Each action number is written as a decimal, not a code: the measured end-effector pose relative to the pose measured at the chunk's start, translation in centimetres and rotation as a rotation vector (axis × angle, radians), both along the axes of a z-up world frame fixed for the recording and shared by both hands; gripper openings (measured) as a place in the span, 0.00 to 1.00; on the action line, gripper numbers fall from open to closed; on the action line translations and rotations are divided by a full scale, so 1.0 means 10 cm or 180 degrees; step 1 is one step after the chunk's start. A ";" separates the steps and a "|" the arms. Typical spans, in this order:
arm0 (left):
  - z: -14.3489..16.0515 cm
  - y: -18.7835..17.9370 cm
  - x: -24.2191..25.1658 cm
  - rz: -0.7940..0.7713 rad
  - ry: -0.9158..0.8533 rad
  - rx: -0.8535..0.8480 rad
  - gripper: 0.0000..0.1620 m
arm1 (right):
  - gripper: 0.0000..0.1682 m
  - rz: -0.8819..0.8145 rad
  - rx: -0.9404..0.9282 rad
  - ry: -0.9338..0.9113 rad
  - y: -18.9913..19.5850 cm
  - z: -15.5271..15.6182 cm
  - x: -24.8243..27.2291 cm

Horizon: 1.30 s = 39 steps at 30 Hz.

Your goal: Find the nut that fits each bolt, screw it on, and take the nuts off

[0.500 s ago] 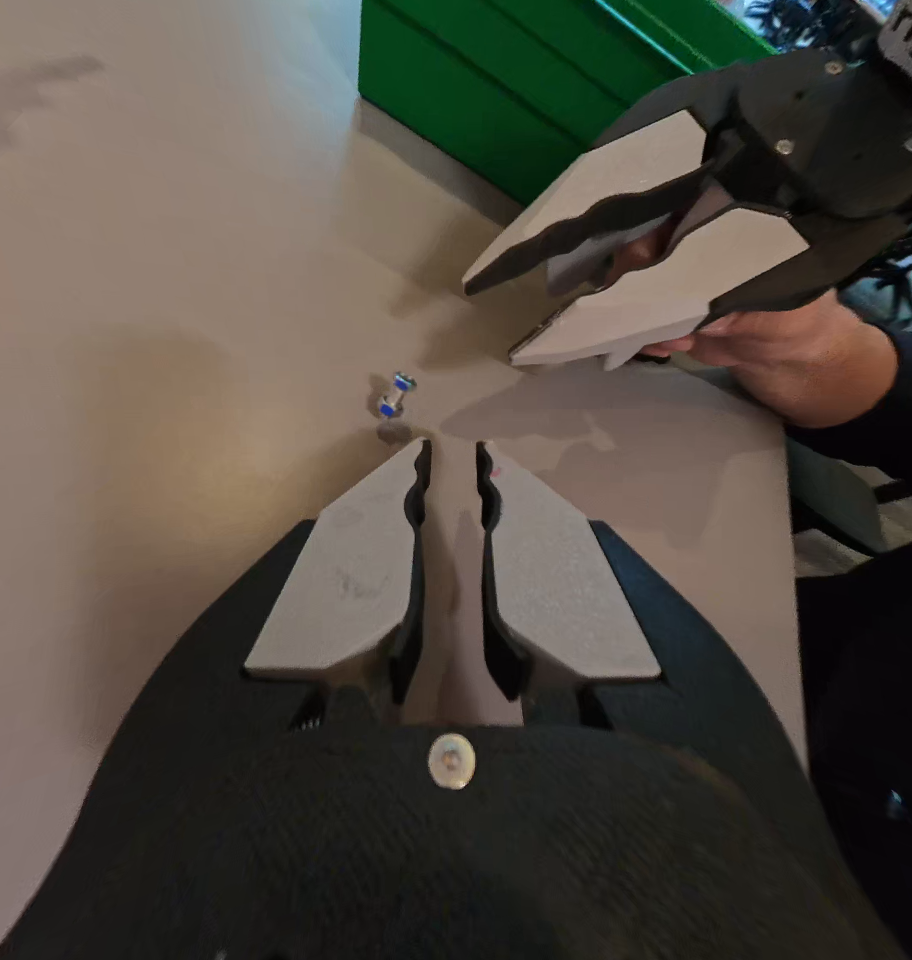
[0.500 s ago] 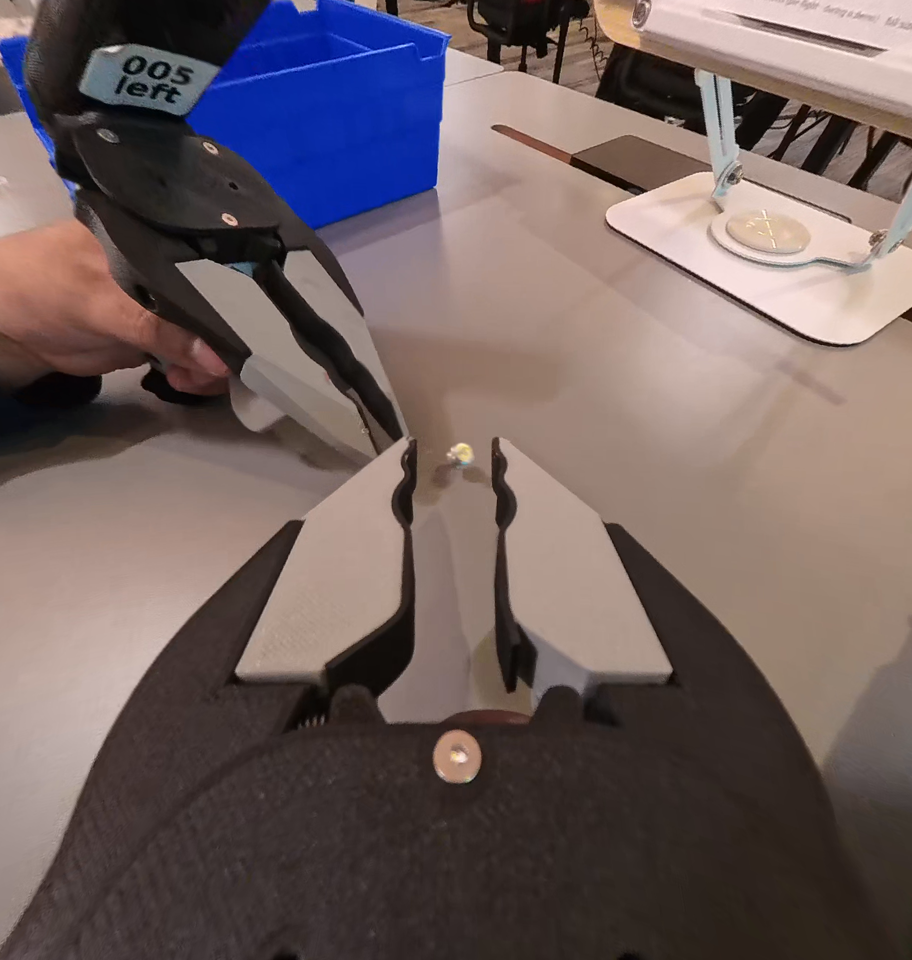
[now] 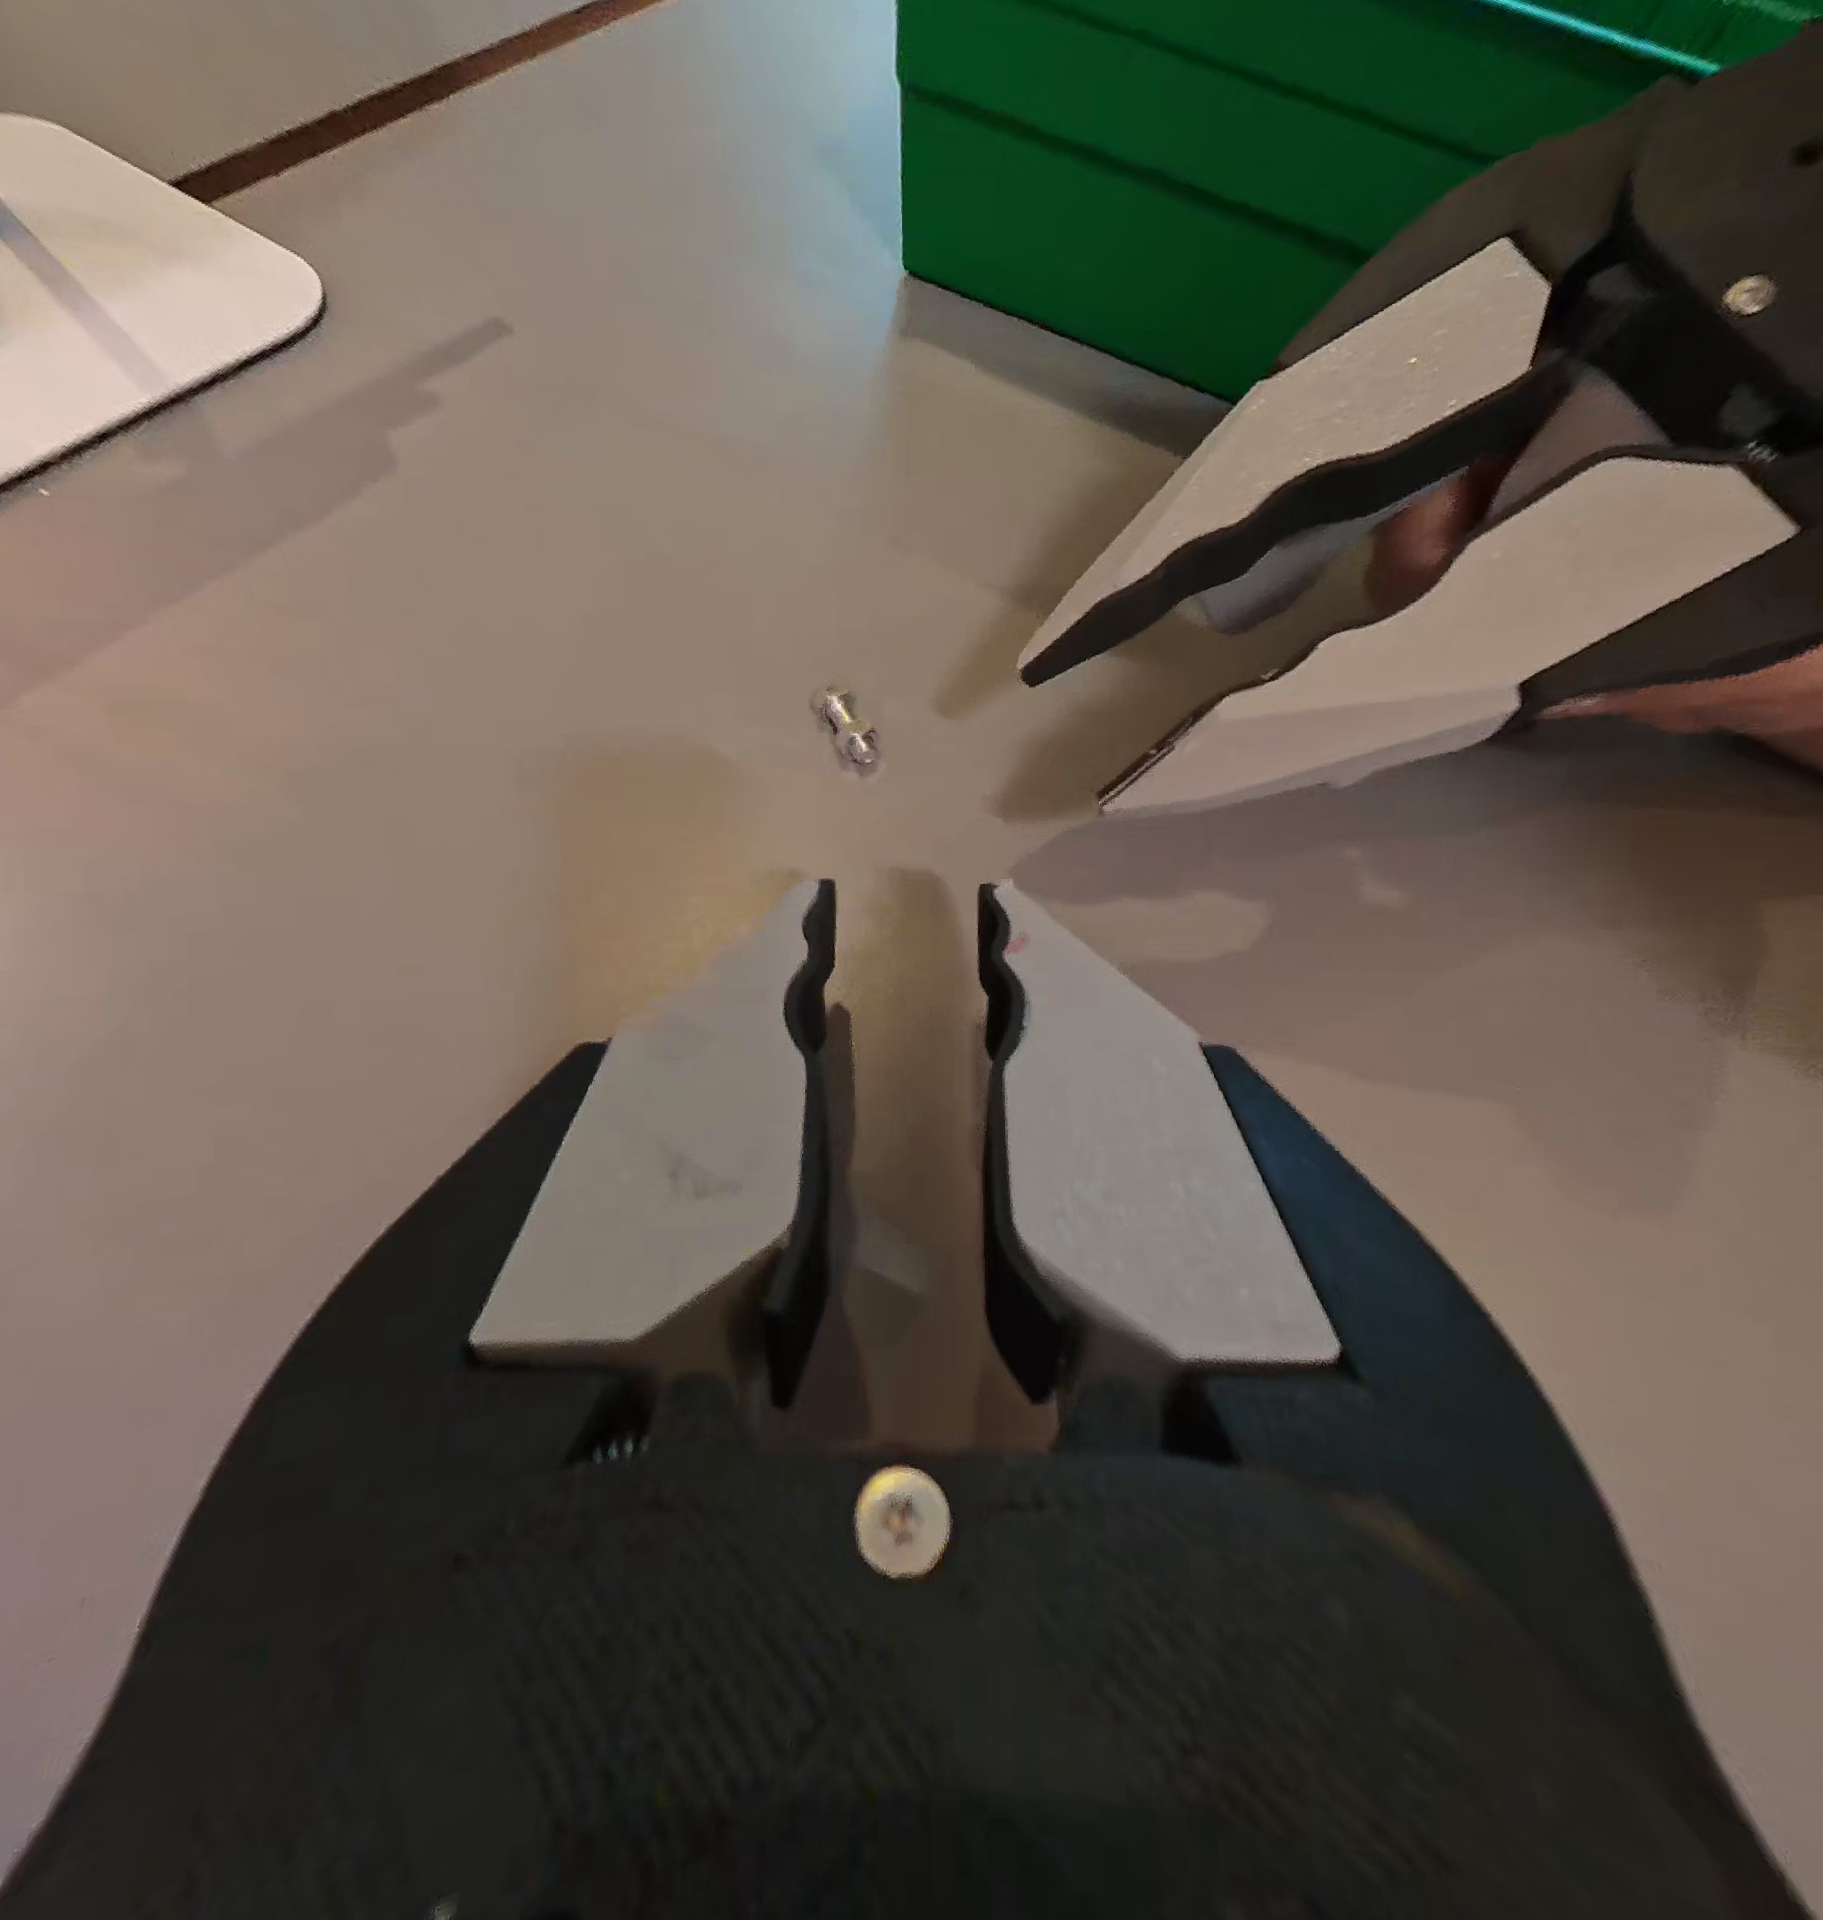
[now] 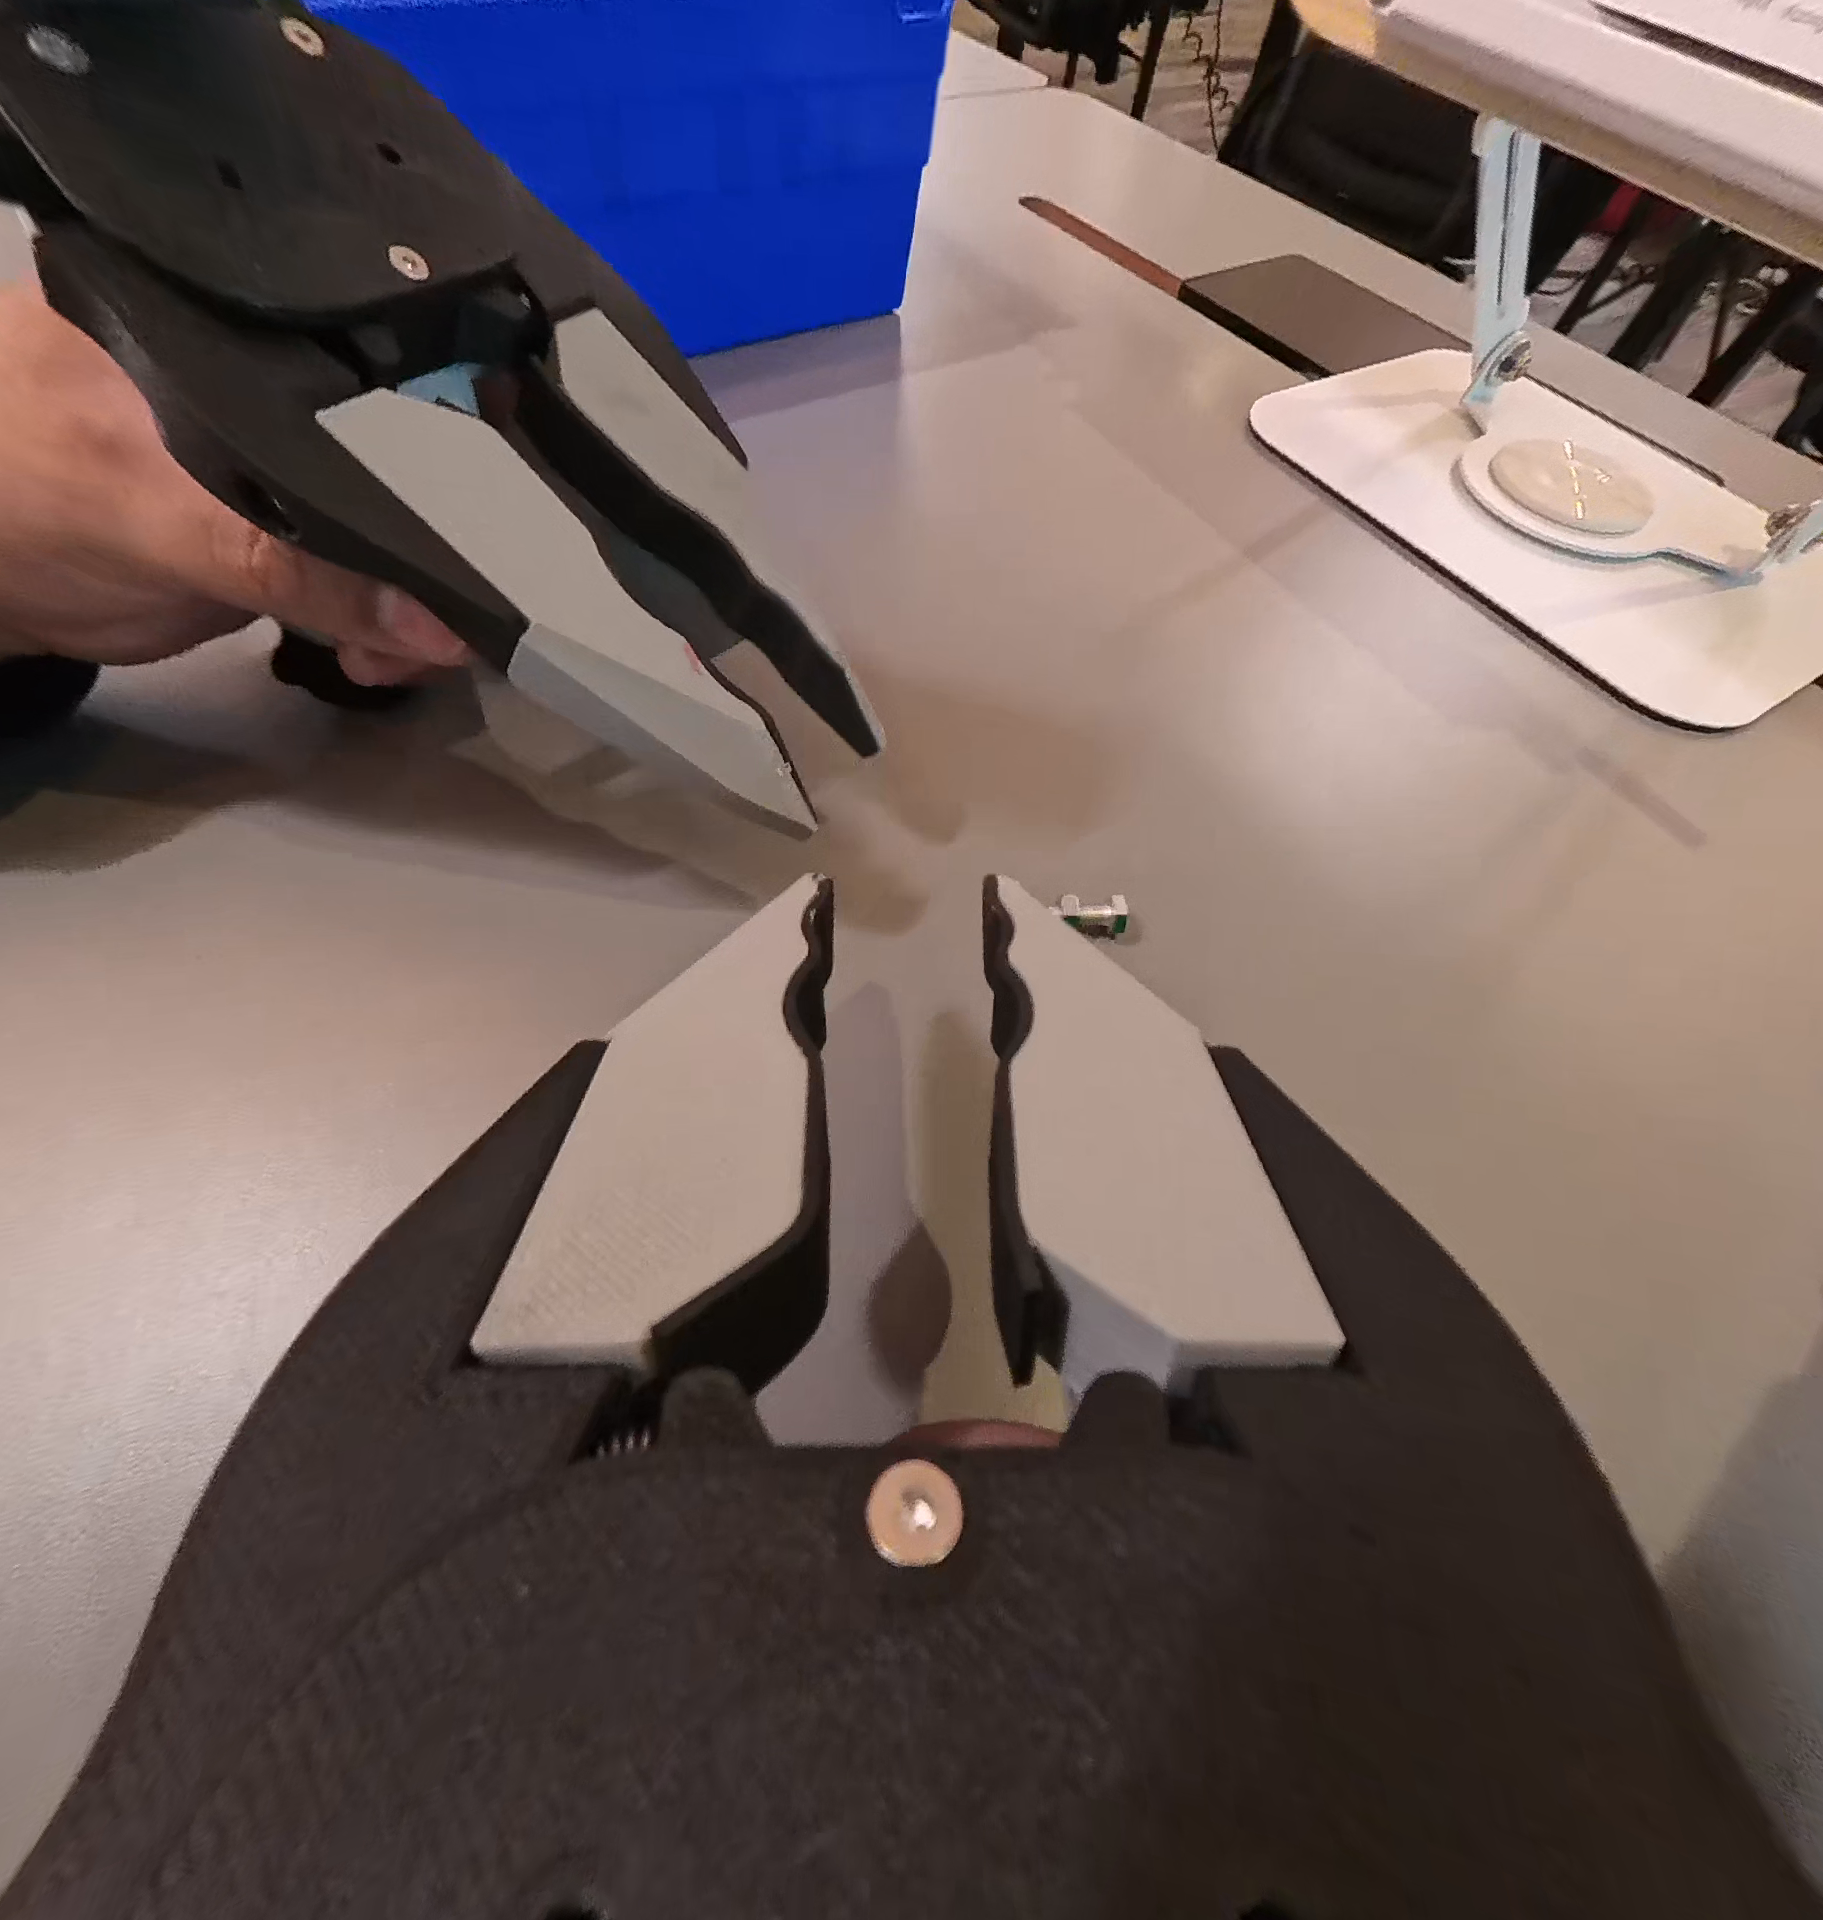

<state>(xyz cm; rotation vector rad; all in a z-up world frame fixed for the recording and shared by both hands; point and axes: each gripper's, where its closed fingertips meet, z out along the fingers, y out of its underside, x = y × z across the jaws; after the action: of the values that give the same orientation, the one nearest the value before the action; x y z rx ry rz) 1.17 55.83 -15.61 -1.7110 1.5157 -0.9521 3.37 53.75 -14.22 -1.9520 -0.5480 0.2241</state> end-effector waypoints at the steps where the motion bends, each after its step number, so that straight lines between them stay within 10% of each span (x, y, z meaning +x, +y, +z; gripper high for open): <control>1: 0.01 0.01 0.00 0.0016 -0.0024 0.0082 0.15 | 0.15 -0.0003 0.0011 0.0052 0.01 0.01 0.01; 24: -0.02 0.17 -0.03 0.0300 0.0081 0.0230 0.15 | 0.16 -0.0284 0.0009 0.0368 -0.05 0.28 0.44; 39: 0.04 0.21 -0.01 0.0325 -0.0035 0.0357 0.14 | 0.22 -0.0346 -0.0632 -0.0209 0.40 -0.32 0.35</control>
<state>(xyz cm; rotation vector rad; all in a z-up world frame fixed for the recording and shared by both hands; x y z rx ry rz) 1.12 57.95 -15.23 -1.6833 1.4327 -0.8074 6.87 57.80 -17.39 -2.1816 -0.4749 0.1507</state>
